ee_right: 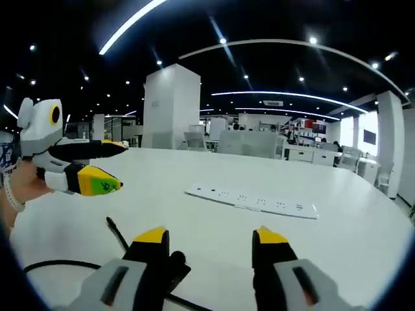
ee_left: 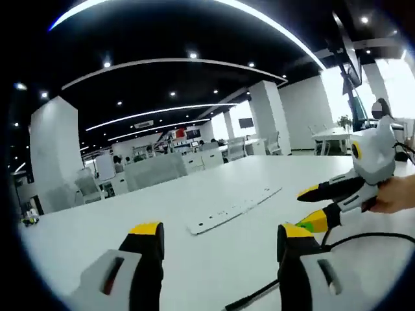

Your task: Find the charging cable on the desk, coil it up and secure with Velcro.

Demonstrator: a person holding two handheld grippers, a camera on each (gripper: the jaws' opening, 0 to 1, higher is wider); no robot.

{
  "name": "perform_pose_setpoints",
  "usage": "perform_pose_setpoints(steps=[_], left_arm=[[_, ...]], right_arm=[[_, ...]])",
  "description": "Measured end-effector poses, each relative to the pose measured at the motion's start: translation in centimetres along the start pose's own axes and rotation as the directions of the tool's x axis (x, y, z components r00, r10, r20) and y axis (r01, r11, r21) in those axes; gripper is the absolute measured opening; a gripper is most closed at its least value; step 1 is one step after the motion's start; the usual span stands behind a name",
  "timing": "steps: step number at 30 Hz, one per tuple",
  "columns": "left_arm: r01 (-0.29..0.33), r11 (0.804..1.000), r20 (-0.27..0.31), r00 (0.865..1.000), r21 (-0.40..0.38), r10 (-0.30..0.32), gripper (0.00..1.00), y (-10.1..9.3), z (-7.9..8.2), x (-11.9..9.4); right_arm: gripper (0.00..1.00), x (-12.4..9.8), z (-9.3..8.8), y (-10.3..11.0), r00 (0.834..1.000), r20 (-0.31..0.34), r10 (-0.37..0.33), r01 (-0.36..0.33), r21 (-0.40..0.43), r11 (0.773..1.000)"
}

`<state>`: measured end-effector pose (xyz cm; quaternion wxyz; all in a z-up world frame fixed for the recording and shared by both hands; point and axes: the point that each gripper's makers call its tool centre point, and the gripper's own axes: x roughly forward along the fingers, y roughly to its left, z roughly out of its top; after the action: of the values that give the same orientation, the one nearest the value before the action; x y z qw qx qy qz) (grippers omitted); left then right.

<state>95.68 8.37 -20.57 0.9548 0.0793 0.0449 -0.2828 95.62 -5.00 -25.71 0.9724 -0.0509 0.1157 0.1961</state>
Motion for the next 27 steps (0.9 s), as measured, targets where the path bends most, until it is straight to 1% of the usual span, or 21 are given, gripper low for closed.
perform_pose_setpoints(steps=[1,2,3,4,5,6,8,10,11,12,13,15,16,17,19,21,22,25,27], left_arm=[[-0.022,0.998,0.003,1.0,-0.059,0.022,0.69,0.4,0.0,0.4],[-0.029,0.994,0.007,1.0,-0.104,0.03,0.68,0.5,0.0,0.7],[-0.05,0.989,0.031,0.998,-0.139,0.055,0.68,0.9,0.3,1.0],[-0.056,0.983,0.041,0.997,-0.174,0.064,0.68,1.0,0.3,1.2],[-0.057,0.981,0.041,0.997,-0.186,0.066,0.68,1.1,0.3,1.2],[-0.071,0.968,0.043,0.996,-0.241,0.084,0.68,1.3,0.2,1.5],[-0.093,0.968,0.021,0.995,-0.232,0.101,0.7,1.7,-0.1,1.8],[-0.132,0.963,0.003,0.991,-0.234,0.137,0.72,2.3,-0.4,1.7],[-0.163,0.95,0.017,0.985,-0.268,0.174,0.71,3.0,-0.2,1.5],[-0.184,0.936,0.047,0.977,-0.301,0.207,0.71,3.8,0.2,1.2],[-0.196,0.93,0.061,0.972,-0.31,0.225,0.7,4.2,0.4,1.0],[-0.245,0.913,0.057,0.959,-0.327,0.278,0.71,5.6,0.3,0.4],[-0.259,0.905,0.056,0.954,-0.337,0.293,0.71,6.0,0.2,0.2],[-0.261,0.902,0.054,0.954,-0.344,0.296,0.71,6.1,0.1,0.1],[-0.257,0.889,0.046,0.954,-0.38,0.296,0.71,6.1,0.0,0.1],[-0.25,0.888,0.046,0.956,-0.385,0.289,0.69,5.9,0.0,0.1],[-0.25,0.895,0.048,0.957,-0.37,0.287,0.68,5.6,0.2,0.0],[-0.257,0.9,0.046,0.956,-0.352,0.291,0.69,5.5,0.3,-0.2],[-0.259,0.9,0.05,0.954,-0.349,0.294,0.69,5.6,0.4,-0.3]], right_arm=[[0.52,-0.1,0.2,-0.2,1.0,0.008,-0.014,0.014,-0.007,1.0],[0.52,-0.3,0.4,-0.4,0.999,0.021,-0.029,0.029,-0.005,1.0],[0.52,-0.4,0.6,-0.5,0.999,0.029,-0.034,0.034,0.001,0.999],[0.52,-0.6,0.7,-0.7,0.999,0.036,-0.04,0.04,0.007,0.999],[0.53,-0.7,0.7,-0.7,0.998,0.038,-0.044,0.044,0.01,0.999],[0.53,-1.0,0.9,-1.2,0.996,0.05,-0.069,0.068,0.019,0.998],[0.53,-1.3,1.0,-1.8,0.993,0.064,-0.096,0.095,0.026,0.995],[0.53,-1.7,1.1,-2.4,0.99,0.073,-0.117,0.115,0.04,0.993],[0.53,-1.9,1.2,-2.7,0.989,0.081,-0.122,0.118,0.049,0.992],[0.54,-2.1,1.2,-3.0,0.988,0.078,-0.134,0.13,0.055,0.99],[0.54,-2.3,1.1,-3.3,0.986,0.075,-0.147,0.143,0.057,0.988],[0.54,-2.9,1.2,-4.4,0.979,0.08,-0.189,0.184,0.06,0.981],[0.54,-3.1,1.3,-4.7,0.977,0.082,-0.198,0.194,0.06,0.979],[0.54,-3.1,1.3,-4.8,0.976,0.083,-0.2,0.195,0.063,0.979],[0.55,-3.3,1.4,-5.0,0.975,0.085,-0.205,0.199,0.077,0.977],[0.55,-3.4,1.5,-5.0,0.972,0.086,-0.217,0.211,0.073,0.975],[0.55,-3.5,1.7,-5.0,0.97,0.09,-0.225,0.219,0.071,0.973],[0.55,-4.0,2.0,-5.0,0.963,0.105,-0.247,0.24,0.076,0.968],[0.55,-4.1,2.0,-5.1,0.962,0.105,-0.253,0.246,0.077,0.966]])
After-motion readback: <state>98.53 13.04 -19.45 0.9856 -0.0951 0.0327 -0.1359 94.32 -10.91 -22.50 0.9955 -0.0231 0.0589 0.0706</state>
